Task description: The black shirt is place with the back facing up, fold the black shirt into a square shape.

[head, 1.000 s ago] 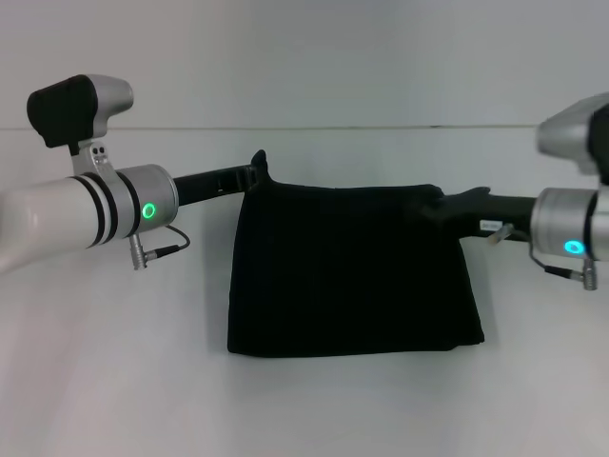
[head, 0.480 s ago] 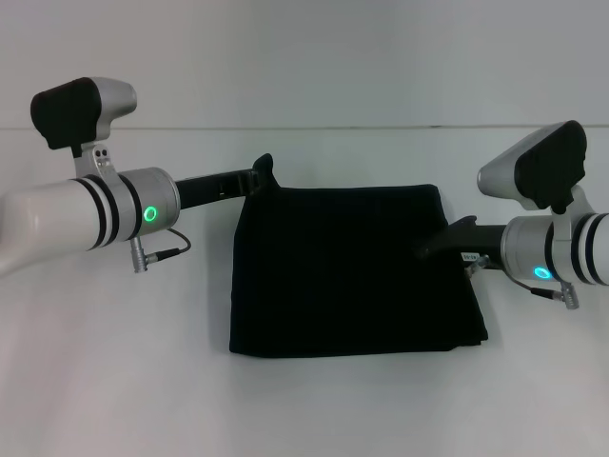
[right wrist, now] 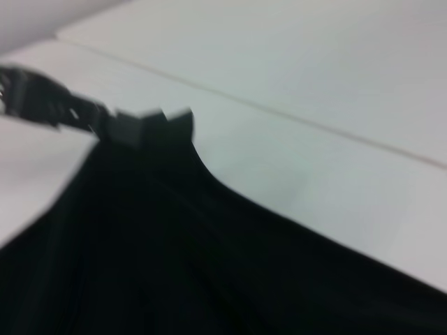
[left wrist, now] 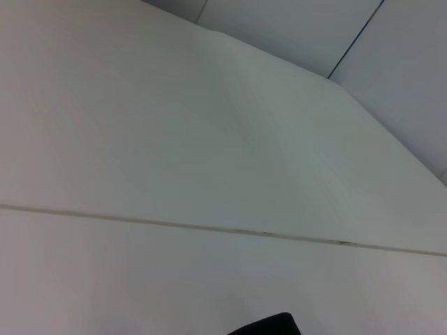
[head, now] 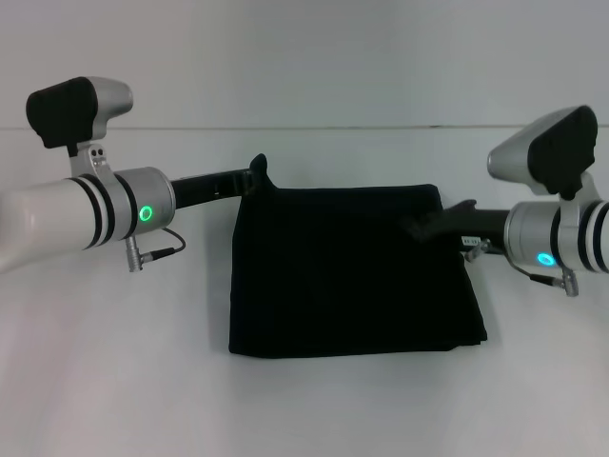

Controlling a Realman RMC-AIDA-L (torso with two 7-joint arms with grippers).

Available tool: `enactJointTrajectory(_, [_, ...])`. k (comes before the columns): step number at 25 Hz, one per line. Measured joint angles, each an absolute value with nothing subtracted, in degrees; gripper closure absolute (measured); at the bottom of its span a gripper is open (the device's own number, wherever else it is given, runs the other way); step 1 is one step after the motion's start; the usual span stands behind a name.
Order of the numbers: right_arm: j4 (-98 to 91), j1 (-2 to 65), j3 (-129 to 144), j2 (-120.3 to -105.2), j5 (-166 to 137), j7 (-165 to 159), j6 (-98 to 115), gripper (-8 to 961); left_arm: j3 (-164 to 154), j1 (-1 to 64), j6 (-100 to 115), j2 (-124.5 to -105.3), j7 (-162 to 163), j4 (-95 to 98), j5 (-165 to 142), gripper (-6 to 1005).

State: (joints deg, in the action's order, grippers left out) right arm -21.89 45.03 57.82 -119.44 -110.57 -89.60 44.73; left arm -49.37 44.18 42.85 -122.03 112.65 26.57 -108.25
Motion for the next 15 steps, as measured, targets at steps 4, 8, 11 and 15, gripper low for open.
enactJointTrajectory(4, [-24.94,44.19,57.72,-119.34,-107.96,-90.31,47.59,954,-49.20,43.90,42.51,-122.01,112.57,26.48,-108.28,944])
enactJointTrajectory(8, [-25.56,44.46,57.65,-118.81,-106.75,-92.00,47.70,954,-49.42,43.43,41.97,-122.18,112.57,26.27,-108.33,924])
enactJointTrajectory(11, [-25.23,44.87,57.79,-118.81,-106.91,-92.28,47.29,954,-49.41,43.20,41.49,-122.32,112.58,25.98,-108.36,909])
enactJointTrajectory(15, [-25.17,44.97,57.96,-119.13,-106.96,-92.28,47.09,954,-49.14,43.04,41.26,-122.36,112.59,25.66,-108.37,889])
